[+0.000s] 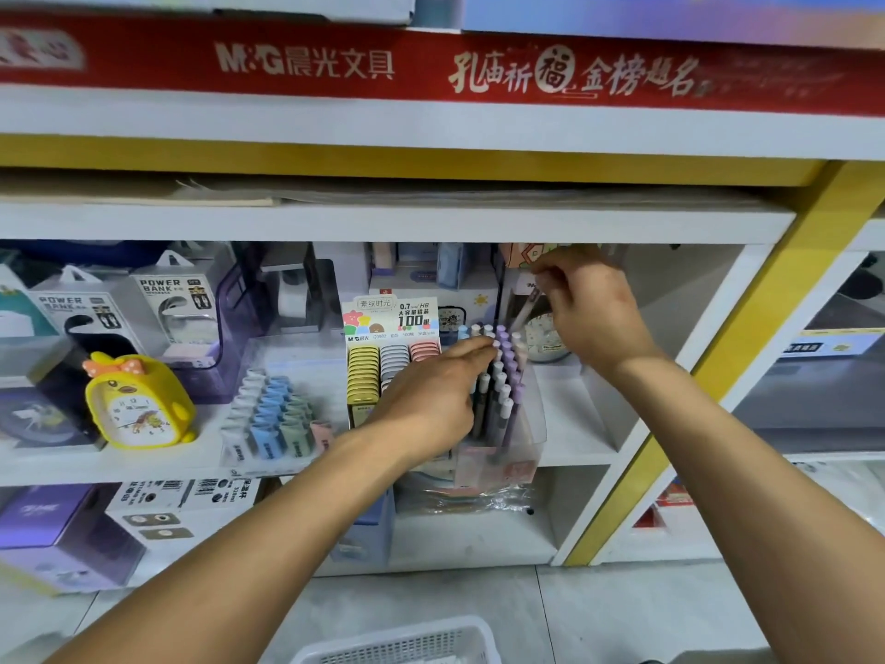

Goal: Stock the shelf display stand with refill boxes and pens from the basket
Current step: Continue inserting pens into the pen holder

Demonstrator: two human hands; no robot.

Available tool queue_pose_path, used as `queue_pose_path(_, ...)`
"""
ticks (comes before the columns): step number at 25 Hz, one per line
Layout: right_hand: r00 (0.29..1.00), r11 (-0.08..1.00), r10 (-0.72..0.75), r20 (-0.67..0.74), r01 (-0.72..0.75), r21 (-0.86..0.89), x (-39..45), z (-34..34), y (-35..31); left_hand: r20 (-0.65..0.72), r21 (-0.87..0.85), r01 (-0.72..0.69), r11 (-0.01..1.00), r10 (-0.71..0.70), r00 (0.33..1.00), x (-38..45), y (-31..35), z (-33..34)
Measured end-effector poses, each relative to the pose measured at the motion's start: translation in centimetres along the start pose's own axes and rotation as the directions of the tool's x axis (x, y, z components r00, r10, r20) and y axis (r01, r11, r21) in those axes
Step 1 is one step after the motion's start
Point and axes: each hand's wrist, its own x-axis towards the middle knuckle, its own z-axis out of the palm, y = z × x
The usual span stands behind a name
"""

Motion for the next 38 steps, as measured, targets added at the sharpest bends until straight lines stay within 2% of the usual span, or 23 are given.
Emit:
queue_pose_path(2, 1.000, 1.000, 0.017, -0.009, -0.017, 0.007, -1.1, -0.9, 0.5, -0.008, -0.054, -0.006, 0.999, 0.005, 1.000, -0.1, -0.1, 0.0)
queue_pose_path(4, 0.995, 0.999, 0.025, -0.097, -0.021, 0.046, -2.8, -2.3, 0.8, -0.035, -0.090, -0.005, 0.996, 0.002, 0.999, -0.4, -0.1, -0.2)
queue_pose_path(8, 0.952, 0.980, -0.051, -0.301, 0.106, 0.168, -6.2, -5.2, -0.6, -0.106, -0.119, 0.008, 0.993, -0.021, 0.994, -1.5, -0.3, -1.0)
queue_pose_path(10, 0.950, 0.945, -0.047, -0.308, 0.142, 0.295, -7.4, -5.6, -2.0, -0.124, -0.132, 0.008, 0.991, -0.024, 0.992, -2.2, -0.4, -1.4)
queue_pose_path(13, 0.982, 0.873, 0.002, -0.189, 0.091, 0.480, -8.1, -4.9, -3.8, -0.131, -0.137, 0.000, 0.991, -0.018, 0.991, -3.2, -0.5, -1.8)
queue_pose_path(15, 0.992, 0.912, -0.049, -0.118, 0.093, 0.399, -8.2, -4.0, -4.3, -0.120, -0.149, -0.002, 0.989, -0.016, 0.993, -3.5, -0.6, -1.9)
queue_pose_path(18, 0.968, 0.959, -0.249, -0.025, 0.251, 0.130, -8.4, -2.4, -4.4, -0.101, -0.126, -0.003, 0.992, -0.009, 0.995, -3.7, -1.0, -2.0)
queue_pose_path(21, 0.951, 0.955, -0.295, 0.096, 0.294, 0.024, -8.6, -1.2, -4.1, -0.073, -0.090, -0.044, 0.995, 0.038, 0.997, -3.8, -1.2, -1.9)
queue_pose_path(25, 0.945, 0.959, -0.280, 0.166, 0.282, 0.011, -8.8, -0.1, -3.5, -0.039, -0.002, -0.093, 0.996, 0.093, 0.995, -3.7, -1.3, -1.5)
queue_pose_path(32, 0.915, 0.942, -0.327, 0.237, 0.335, 0.007, -9.1, -0.1, -3.3, -0.057, 0.006, -0.115, 0.993, 0.115, 0.992, -3.4, -1.3, -1.2)
queue_pose_path(36, 0.943, 0.964, -0.235, 0.237, 0.257, -0.064, -9.3, 0.9, -3.1, -0.036, -0.031, -0.109, 0.994, 0.108, 0.994, -3.6, -1.2, -1.4)
queue_pose_path(38, 0.937, 0.956, -0.247, 0.245, 0.278, -0.097, -9.2, 1.1, -3.5, -0.042, -0.155, -0.061, 0.986, 0.055, 0.998, -3.6, -1.1, -1.6)
